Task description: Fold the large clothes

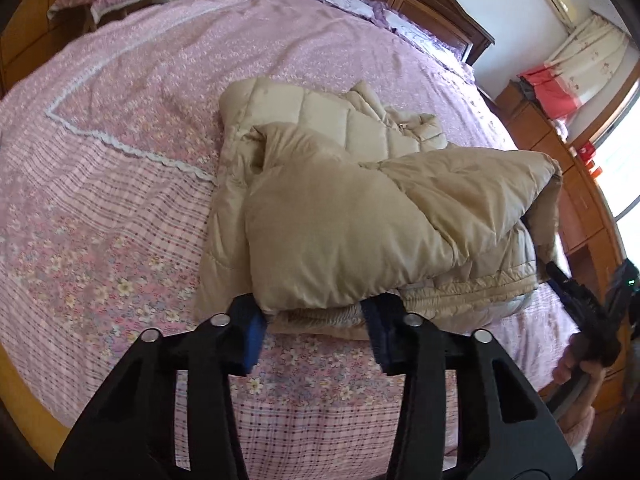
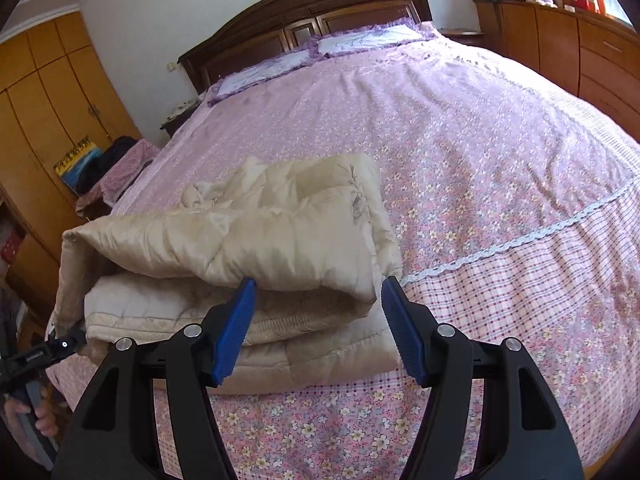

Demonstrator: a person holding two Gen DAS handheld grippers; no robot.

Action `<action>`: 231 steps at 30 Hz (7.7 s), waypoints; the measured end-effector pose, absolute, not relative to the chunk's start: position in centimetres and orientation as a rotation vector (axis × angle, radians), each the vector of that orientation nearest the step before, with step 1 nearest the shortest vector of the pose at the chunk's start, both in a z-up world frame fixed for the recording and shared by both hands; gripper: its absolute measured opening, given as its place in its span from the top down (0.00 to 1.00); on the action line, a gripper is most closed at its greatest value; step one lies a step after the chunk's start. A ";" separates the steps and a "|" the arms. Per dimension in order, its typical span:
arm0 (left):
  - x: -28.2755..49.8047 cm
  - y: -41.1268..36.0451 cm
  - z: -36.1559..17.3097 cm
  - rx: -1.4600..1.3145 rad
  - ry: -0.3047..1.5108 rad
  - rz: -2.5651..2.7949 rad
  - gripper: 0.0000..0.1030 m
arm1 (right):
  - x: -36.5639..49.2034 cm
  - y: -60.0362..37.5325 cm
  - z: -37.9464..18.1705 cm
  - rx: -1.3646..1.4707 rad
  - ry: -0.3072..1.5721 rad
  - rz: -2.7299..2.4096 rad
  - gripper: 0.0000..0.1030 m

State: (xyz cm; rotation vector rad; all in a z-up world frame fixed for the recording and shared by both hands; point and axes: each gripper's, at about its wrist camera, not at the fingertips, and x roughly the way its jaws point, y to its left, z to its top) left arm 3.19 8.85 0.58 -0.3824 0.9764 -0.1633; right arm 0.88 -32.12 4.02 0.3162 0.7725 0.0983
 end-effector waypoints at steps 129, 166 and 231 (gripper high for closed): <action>17.9 14.9 2.7 -0.277 0.872 -0.023 0.24 | 14.2 -36.8 4.1 0.310 0.849 0.031 0.21; 16.1 13.0 -4.9 -0.611 1.009 -0.193 0.50 | 12.3 -37.0 -2.6 0.585 1.002 0.266 0.38; 6.4 -5.4 1.1 -0.006 1.027 -0.349 0.36 | 5.5 -41.6 -3.3 0.866 1.018 0.440 0.64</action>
